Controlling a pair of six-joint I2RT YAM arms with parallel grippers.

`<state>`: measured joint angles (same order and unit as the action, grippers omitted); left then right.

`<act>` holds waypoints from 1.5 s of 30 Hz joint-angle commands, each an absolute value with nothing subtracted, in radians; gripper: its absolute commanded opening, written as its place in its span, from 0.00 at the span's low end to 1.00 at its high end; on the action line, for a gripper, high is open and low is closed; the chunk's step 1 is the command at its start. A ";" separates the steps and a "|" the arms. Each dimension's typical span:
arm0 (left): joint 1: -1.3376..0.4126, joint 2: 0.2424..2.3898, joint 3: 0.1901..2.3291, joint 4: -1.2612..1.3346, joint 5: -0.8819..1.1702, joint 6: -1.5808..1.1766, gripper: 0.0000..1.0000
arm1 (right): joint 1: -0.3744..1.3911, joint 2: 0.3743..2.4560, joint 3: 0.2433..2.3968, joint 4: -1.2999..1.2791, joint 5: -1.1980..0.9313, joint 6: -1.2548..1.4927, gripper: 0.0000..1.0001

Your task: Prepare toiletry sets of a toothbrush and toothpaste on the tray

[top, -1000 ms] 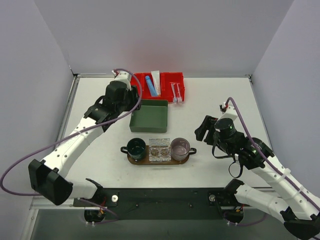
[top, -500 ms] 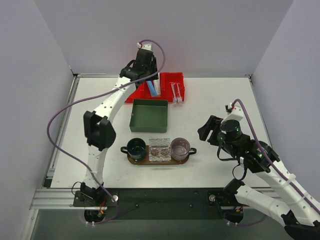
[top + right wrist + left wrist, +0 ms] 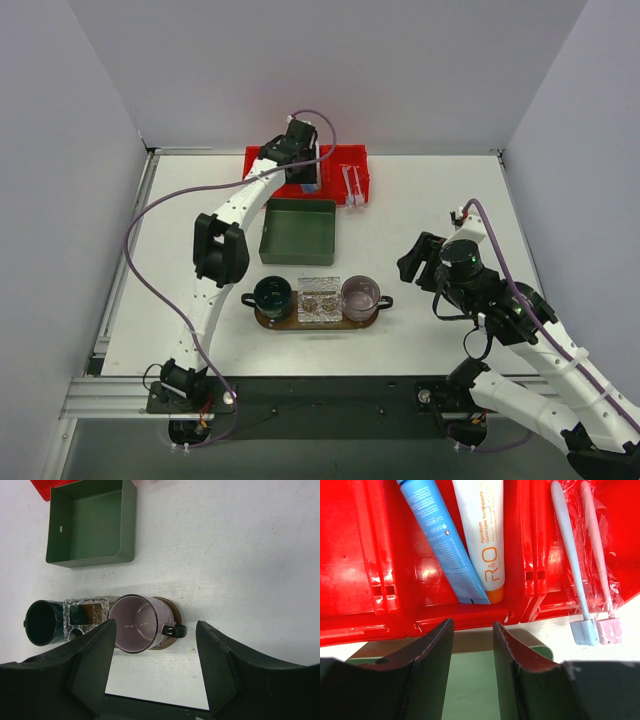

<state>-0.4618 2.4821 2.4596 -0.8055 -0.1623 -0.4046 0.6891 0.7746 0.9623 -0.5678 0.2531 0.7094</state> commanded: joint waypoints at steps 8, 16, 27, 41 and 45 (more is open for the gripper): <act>-0.420 2.534 2.473 -0.767 -0.083 -0.367 0.47 | 0.680 0.798 0.966 -0.548 0.250 0.693 0.60; -0.408 2.582 2.510 -0.739 -0.046 -0.314 0.48 | 0.670 0.816 0.980 -0.548 0.249 0.684 0.60; -0.387 2.617 2.540 -0.680 0.067 -0.284 0.58 | 0.653 0.848 0.989 -0.549 0.239 0.678 0.60; -0.362 2.643 2.546 -0.669 0.147 -0.318 0.72 | 0.630 0.879 0.994 -0.537 0.215 0.664 0.60; -0.362 2.638 2.548 -0.689 0.143 -0.316 0.74 | 0.615 0.881 0.993 -0.537 0.209 0.660 0.60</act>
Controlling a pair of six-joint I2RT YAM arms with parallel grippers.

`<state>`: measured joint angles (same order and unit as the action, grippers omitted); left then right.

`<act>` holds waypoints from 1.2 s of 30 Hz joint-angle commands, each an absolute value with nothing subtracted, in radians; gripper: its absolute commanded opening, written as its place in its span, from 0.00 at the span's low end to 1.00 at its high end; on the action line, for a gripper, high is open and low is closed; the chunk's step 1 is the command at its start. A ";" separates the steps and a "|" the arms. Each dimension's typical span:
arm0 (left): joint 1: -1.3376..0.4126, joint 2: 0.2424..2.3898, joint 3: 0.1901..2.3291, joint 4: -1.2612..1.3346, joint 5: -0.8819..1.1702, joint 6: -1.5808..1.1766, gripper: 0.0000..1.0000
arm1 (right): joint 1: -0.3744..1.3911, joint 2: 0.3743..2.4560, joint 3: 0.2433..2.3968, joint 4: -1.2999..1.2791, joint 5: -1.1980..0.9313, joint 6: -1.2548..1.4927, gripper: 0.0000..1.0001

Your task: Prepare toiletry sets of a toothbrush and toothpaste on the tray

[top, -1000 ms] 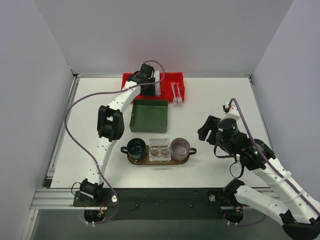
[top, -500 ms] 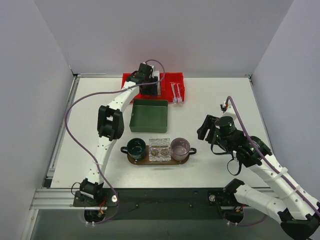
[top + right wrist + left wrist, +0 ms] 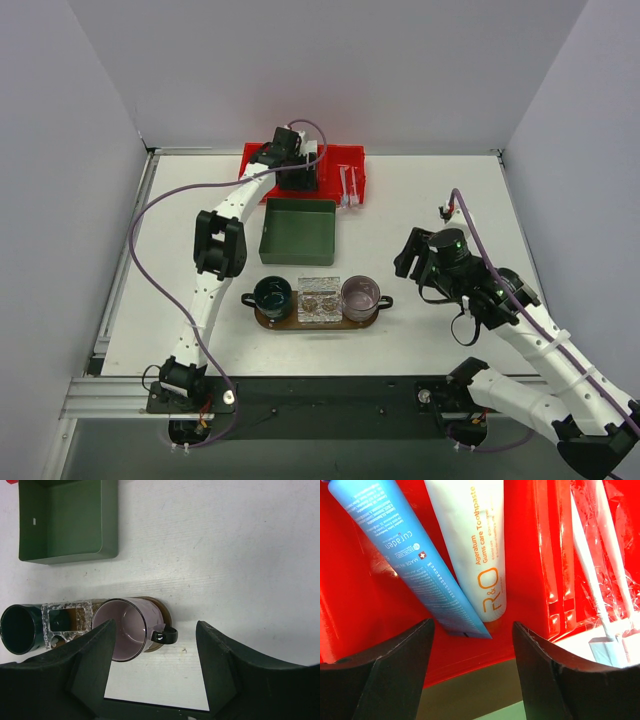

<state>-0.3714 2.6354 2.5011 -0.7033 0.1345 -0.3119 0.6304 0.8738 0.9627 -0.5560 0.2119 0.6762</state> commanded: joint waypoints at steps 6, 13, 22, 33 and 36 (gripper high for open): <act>-0.364 2.635 2.546 -0.712 0.112 -0.314 0.59 | 0.586 0.879 0.994 -0.535 0.189 0.652 0.60; -0.364 2.632 2.546 -0.735 0.086 -0.314 0.44 | 0.565 0.877 0.992 -0.534 0.169 0.647 0.60; -0.364 2.547 2.496 -0.689 0.087 -0.321 0.13 | 0.557 0.861 0.985 -0.534 0.166 0.649 0.60; -0.382 2.375 2.367 -0.621 0.008 -0.273 0.00 | 0.552 0.854 0.979 -0.534 0.158 0.655 0.60; -0.390 2.338 2.333 -0.600 -0.020 -0.247 0.00 | 0.551 0.854 0.977 -0.532 0.156 0.658 0.60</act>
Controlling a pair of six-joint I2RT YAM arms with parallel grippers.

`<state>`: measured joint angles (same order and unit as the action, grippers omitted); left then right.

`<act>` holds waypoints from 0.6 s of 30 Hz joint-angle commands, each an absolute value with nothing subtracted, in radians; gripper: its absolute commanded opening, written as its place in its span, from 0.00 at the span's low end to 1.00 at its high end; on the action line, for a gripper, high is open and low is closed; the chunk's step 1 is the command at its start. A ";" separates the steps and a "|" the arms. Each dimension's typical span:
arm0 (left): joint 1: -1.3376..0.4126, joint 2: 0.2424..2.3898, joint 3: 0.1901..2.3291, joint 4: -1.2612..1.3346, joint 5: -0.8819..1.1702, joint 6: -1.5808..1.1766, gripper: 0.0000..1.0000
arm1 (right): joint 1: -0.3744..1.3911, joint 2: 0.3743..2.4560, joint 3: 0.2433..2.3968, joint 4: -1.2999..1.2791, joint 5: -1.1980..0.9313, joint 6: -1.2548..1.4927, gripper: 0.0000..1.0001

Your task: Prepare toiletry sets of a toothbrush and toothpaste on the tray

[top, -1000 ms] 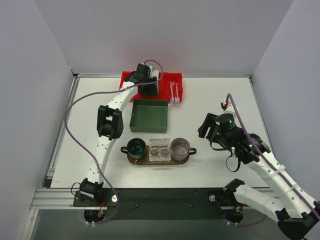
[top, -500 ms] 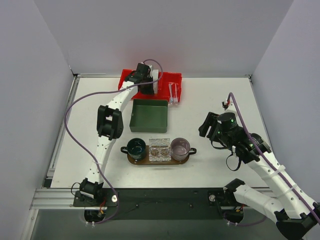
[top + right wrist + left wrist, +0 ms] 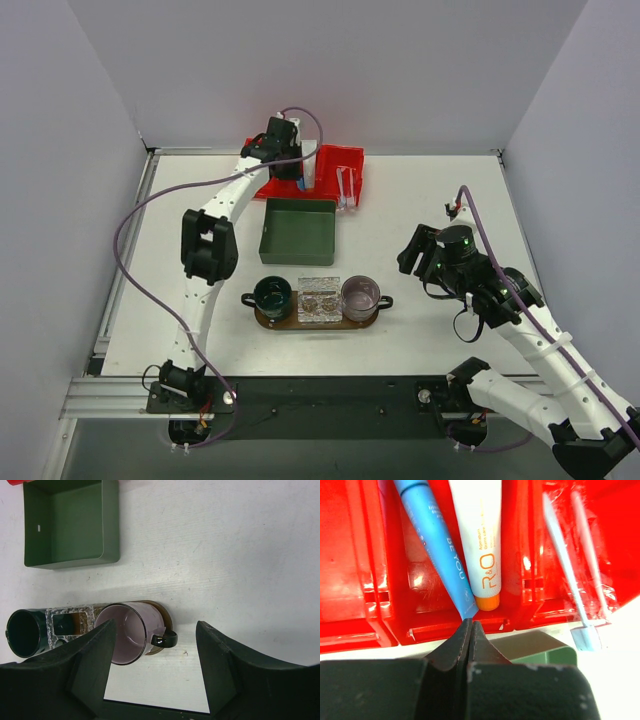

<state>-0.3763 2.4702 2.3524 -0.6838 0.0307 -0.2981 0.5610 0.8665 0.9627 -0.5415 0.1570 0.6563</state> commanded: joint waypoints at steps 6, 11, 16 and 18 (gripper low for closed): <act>-0.391 2.347 2.339 -0.621 -0.054 -0.224 0.00 | 0.551 0.857 0.976 -0.534 0.153 0.660 0.60; -0.391 2.396 2.387 -0.681 -0.074 -0.239 0.00 | 0.548 0.859 0.974 -0.532 0.156 0.658 0.60; -0.385 2.428 2.416 -0.698 -0.071 -0.255 0.24 | 0.549 0.865 0.974 -0.532 0.153 0.658 0.60; -0.380 2.434 2.418 -0.695 -0.031 -0.261 0.30 | 0.549 0.864 0.976 -0.532 0.153 0.658 0.60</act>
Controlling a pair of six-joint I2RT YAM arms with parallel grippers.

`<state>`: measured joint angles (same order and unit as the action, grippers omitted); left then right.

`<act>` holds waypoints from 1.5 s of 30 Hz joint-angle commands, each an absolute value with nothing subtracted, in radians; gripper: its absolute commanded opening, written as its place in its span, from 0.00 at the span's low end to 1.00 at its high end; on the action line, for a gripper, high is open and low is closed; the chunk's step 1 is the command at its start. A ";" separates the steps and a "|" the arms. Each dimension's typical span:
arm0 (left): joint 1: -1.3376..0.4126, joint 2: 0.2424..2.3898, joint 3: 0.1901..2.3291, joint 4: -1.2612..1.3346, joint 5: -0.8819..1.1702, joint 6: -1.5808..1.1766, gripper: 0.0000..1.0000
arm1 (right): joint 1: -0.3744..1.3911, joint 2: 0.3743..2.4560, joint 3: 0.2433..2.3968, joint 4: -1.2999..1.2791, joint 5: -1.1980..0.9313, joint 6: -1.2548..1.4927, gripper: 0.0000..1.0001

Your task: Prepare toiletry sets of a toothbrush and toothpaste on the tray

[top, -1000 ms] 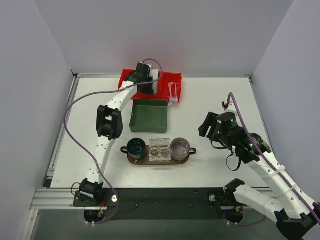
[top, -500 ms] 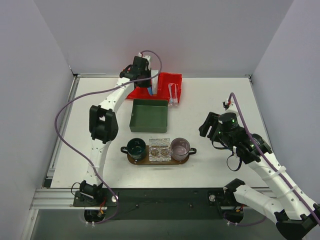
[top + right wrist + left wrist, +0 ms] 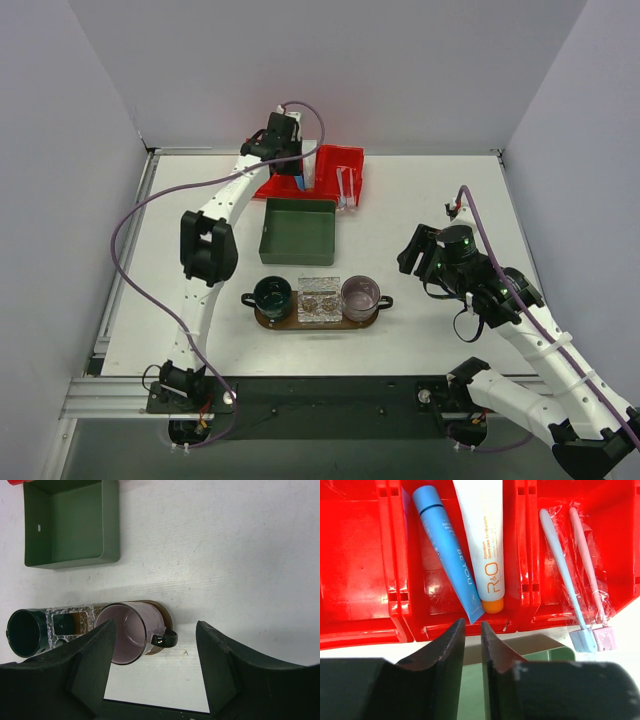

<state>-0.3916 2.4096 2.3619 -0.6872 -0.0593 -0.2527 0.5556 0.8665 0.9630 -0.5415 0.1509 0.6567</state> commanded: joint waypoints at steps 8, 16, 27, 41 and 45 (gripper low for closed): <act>-0.361 2.497 2.459 -0.721 0.011 -0.281 0.49 | 0.546 0.867 0.976 -0.532 0.153 0.657 0.60; -0.351 2.574 2.523 -0.729 0.040 -0.258 0.55 | 0.541 0.885 0.977 -0.529 0.149 0.655 0.60; -0.347 2.626 2.539 -0.715 0.081 -0.247 0.53 | 0.538 0.900 0.982 -0.526 0.147 0.652 0.60; -0.350 2.540 2.471 -0.644 0.058 -0.282 0.06 | 0.531 0.913 0.985 -0.522 0.138 0.644 0.60; -0.348 2.508 2.473 -0.635 0.058 -0.301 0.00 | 0.529 0.907 0.988 -0.522 0.138 0.643 0.60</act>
<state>-0.3523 2.6183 2.4699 -0.6930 0.0628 -0.2901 0.5362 0.9089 0.9627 -0.5339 0.1394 0.6529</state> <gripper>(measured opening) 0.027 0.600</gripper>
